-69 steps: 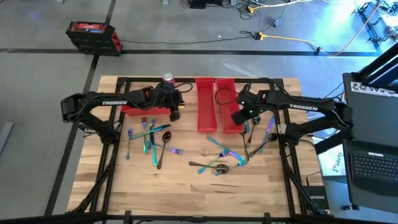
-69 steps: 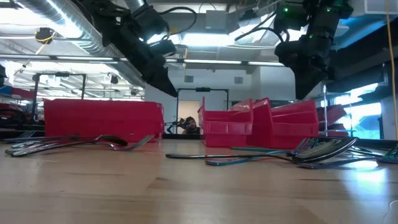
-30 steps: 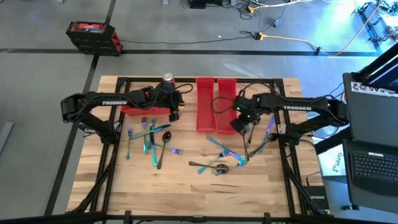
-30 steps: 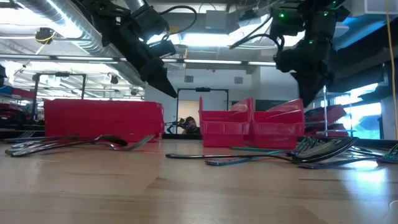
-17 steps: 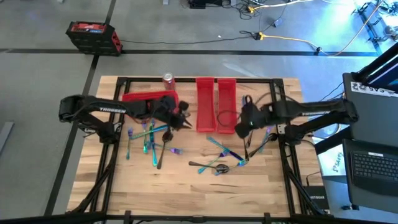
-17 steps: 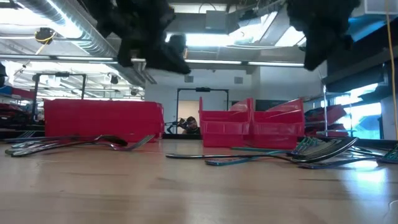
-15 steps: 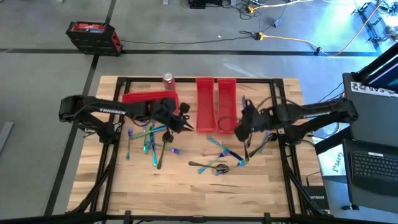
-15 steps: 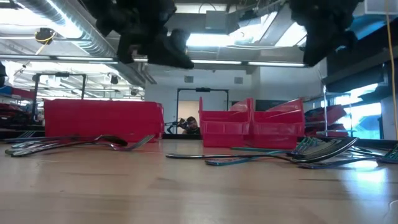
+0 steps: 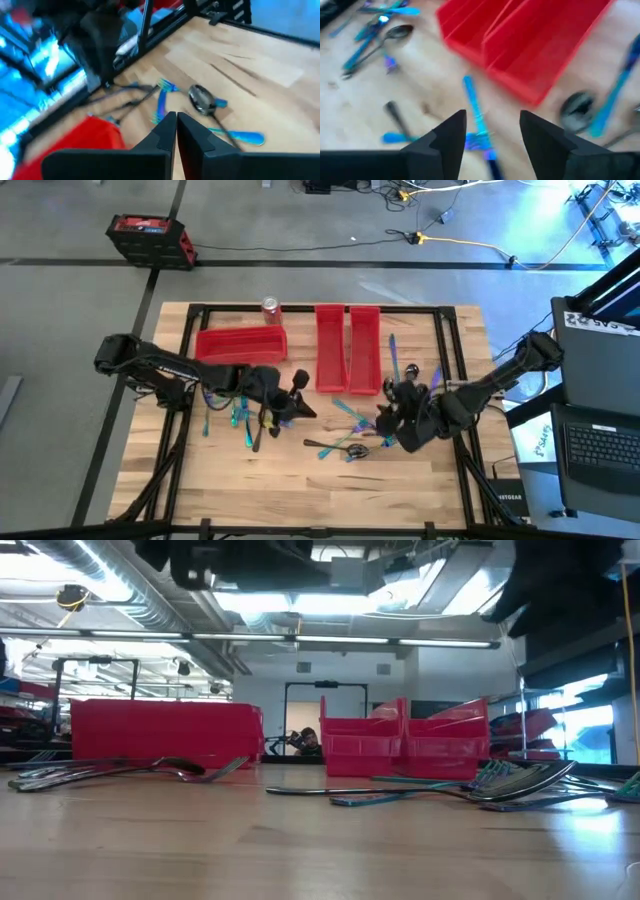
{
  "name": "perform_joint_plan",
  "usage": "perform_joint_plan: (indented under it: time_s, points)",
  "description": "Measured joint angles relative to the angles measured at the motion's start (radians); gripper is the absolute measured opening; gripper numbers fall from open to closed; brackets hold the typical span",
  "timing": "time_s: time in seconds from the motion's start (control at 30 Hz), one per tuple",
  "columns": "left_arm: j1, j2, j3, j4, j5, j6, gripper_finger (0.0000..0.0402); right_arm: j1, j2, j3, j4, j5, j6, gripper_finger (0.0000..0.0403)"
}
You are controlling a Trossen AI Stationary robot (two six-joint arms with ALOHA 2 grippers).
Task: Sort silverware
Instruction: Put the black spoon into the middle red bin
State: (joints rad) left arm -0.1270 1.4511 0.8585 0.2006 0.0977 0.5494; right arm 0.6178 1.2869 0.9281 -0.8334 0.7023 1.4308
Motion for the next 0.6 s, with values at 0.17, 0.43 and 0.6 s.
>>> perform_joint_plan:
  time_s: [0.17,0.43,0.6]
  points:
    - [-0.12,0.057,0.0,0.06,-0.166,-0.156,0.0,0.132,0.0,-0.129,0.277,0.014,0.007,0.0164]
    - [-0.281,0.166,0.039,0.074,-0.415,-0.321,0.0,0.227,0.022,-0.171,0.321,-0.029,0.048,0.0157]
    - [-0.309,0.243,0.04,0.063,-0.484,-0.45,0.0,0.227,0.085,-0.171,0.338,-0.04,0.121,0.0138]
